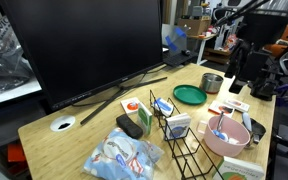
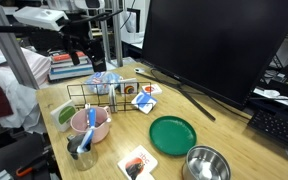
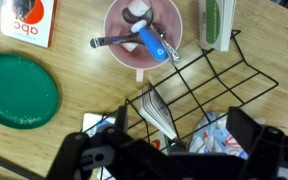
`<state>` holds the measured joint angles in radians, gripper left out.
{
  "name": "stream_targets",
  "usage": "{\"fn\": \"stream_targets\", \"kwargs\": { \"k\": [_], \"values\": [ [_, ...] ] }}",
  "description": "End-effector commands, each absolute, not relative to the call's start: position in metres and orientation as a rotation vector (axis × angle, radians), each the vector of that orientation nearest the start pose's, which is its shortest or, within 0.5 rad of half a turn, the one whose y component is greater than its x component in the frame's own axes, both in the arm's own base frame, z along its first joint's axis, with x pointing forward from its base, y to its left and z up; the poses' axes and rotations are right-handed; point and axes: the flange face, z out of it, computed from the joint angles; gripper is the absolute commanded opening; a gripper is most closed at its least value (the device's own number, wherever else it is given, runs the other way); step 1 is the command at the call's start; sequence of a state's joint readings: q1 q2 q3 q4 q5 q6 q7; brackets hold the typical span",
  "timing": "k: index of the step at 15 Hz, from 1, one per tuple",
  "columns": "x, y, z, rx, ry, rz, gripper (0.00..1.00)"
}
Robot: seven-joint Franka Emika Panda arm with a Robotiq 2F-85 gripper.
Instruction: Pick the black object and place it next to the green plate
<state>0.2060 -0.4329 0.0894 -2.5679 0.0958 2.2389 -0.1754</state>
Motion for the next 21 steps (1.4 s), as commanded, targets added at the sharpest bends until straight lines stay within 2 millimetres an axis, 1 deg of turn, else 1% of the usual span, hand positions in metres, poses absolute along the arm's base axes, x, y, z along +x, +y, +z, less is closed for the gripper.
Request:
{"fn": "stream_targets", "kwargs": {
  "k": [1,3,4,6,7,9,11,12,21],
  "values": [
    [0.440,0.130,0.422,-2.996,-0.602,-0.192,1.00],
    [0.472,0.135,0.411,-3.003,-0.556,-0.227,1.00],
    [0.484,0.137,0.404,-3.000,-0.542,-0.235,1.00],
    [0.500,0.145,0.388,-2.978,-0.529,-0.202,1.00],
    [0.503,0.148,0.378,-2.978,-0.527,-0.170,1.00],
    [0.503,0.149,0.367,-2.988,-0.518,-0.113,1.00],
    [0.498,0.148,0.365,-2.994,-0.490,-0.101,1.00],
    [0.501,0.150,0.359,-2.997,-0.527,-0.121,1.00],
    [0.501,0.150,0.361,-2.999,-0.509,-0.119,1.00]
  ]
}}
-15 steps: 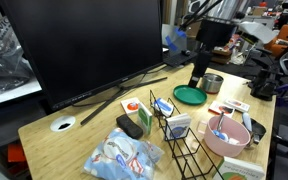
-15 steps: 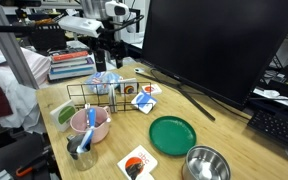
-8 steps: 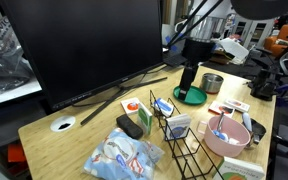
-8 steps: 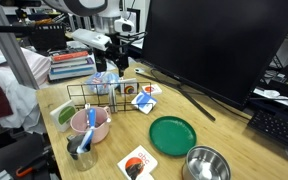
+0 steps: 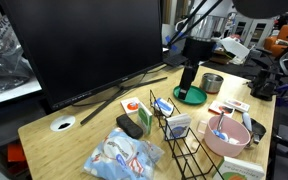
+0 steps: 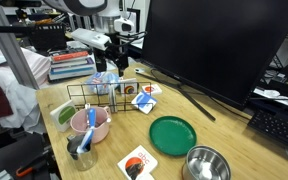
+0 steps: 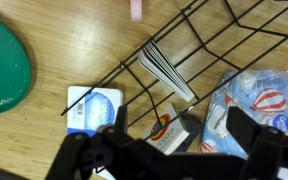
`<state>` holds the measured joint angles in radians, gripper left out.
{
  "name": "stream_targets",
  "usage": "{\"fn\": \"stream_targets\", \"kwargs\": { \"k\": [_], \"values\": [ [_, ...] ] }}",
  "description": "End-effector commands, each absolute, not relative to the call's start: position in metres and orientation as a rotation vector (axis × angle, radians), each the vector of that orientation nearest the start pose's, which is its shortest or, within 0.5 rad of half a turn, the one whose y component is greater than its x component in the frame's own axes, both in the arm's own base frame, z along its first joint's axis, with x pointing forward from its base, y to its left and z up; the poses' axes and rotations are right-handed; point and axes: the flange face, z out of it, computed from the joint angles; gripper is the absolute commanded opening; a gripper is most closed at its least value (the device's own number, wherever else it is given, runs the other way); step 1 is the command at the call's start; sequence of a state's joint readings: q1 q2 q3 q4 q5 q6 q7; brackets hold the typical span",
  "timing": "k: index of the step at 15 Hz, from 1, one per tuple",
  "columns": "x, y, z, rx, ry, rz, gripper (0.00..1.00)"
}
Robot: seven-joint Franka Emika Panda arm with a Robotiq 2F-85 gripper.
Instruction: Pick the black object and place it next to the green plate
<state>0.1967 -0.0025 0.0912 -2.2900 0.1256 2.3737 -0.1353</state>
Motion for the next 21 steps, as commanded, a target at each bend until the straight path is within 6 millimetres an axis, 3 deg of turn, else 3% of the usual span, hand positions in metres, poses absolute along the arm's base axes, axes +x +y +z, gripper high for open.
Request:
{"fn": "stream_targets", "kwargs": {
  "k": [1,12,18,21],
  "values": [
    [0.501,0.150,0.361,-2.999,-0.509,-0.119,1.00],
    [0.510,0.156,0.357,-3.001,-0.446,-0.084,1.00],
    [0.530,0.182,0.368,-3.003,-0.453,-0.130,1.00],
    [0.546,0.202,0.360,-3.027,-0.491,-0.132,1.00]
  ]
}}
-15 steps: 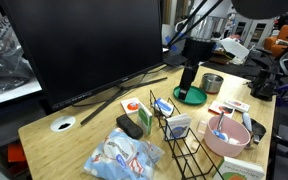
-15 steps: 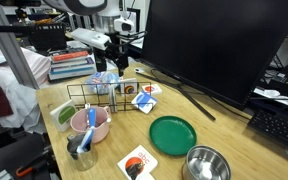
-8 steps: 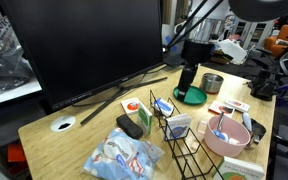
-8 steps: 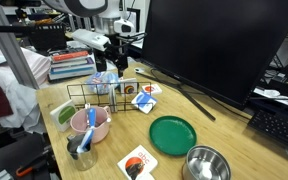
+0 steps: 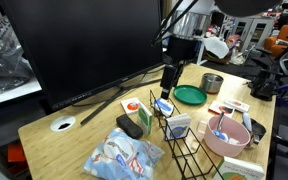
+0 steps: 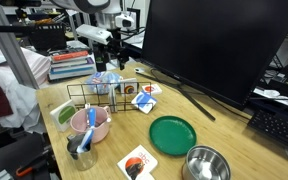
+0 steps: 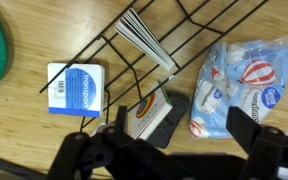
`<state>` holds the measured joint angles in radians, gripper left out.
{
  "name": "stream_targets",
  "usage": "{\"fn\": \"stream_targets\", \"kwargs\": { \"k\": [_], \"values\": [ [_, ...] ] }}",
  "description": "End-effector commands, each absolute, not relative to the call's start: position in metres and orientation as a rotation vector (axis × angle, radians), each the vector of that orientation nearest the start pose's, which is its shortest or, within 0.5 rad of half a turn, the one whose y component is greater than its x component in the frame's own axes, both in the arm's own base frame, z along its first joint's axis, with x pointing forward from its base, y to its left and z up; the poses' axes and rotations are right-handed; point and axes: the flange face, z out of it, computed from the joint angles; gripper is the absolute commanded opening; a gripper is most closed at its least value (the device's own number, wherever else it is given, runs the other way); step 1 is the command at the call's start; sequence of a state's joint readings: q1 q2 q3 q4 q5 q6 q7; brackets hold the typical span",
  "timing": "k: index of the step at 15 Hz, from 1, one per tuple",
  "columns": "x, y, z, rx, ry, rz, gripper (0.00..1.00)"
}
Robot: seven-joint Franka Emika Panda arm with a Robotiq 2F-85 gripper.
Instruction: Pick the black object and place it next to the green plate
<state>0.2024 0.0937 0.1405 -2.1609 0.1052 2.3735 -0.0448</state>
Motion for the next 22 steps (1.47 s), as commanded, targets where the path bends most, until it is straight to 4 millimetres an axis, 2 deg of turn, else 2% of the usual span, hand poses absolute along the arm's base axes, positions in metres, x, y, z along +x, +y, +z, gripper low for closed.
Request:
{"fn": "stream_targets", "kwargs": {
  "k": [1,8,9,11,18,22],
  "values": [
    [0.552,0.210,0.358,-3.036,-0.503,-0.129,1.00],
    [0.598,0.271,0.351,-3.105,-0.579,-0.153,1.00],
    [0.586,0.262,0.353,-3.084,-0.575,-0.190,1.00],
    [0.594,0.273,0.348,-3.081,-0.583,-0.178,1.00],
    [0.597,0.272,0.348,-3.085,-0.578,-0.166,1.00],
    [0.608,0.281,0.343,-3.064,-0.582,-0.191,1.00]
  ]
}}
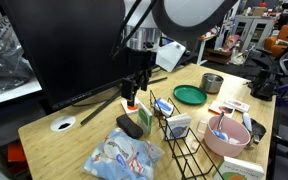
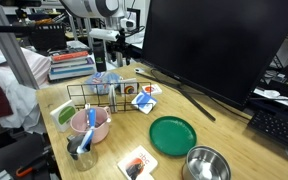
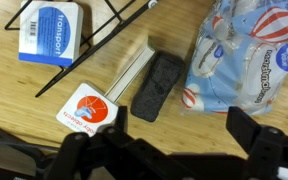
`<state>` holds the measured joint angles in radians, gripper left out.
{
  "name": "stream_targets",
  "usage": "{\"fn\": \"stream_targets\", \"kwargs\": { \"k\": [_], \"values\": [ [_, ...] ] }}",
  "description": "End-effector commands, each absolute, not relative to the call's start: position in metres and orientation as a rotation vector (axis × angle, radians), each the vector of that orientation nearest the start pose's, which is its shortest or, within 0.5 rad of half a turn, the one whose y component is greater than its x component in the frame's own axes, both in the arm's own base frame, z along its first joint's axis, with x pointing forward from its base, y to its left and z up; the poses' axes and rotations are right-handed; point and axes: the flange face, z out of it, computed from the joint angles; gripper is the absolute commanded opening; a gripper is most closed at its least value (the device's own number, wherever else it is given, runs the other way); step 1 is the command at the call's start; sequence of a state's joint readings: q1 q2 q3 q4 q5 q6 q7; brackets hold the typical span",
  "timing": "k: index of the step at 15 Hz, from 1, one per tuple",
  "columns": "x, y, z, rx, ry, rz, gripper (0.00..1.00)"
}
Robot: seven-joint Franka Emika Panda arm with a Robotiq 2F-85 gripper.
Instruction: Pick the black object and place it next to the green plate
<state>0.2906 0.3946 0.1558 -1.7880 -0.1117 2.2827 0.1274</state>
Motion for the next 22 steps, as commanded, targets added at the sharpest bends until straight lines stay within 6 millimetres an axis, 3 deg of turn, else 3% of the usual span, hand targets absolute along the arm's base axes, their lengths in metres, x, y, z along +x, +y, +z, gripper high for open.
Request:
{"fn": "stream_targets", "kwargs": {
  "k": [1,6,11,16,22],
  "values": [
    [0.612,0.285,0.339,-3.060,-0.577,-0.190,1.00],
    [0.635,0.298,0.313,-3.070,-0.514,-0.175,1.00],
    [0.656,0.304,0.273,-3.105,-0.372,-0.153,1.00],
    [0.664,0.305,0.245,-3.150,-0.244,-0.130,1.00],
    [0.667,0.298,0.228,-3.249,-0.107,-0.115,1.00]
  ]
}}
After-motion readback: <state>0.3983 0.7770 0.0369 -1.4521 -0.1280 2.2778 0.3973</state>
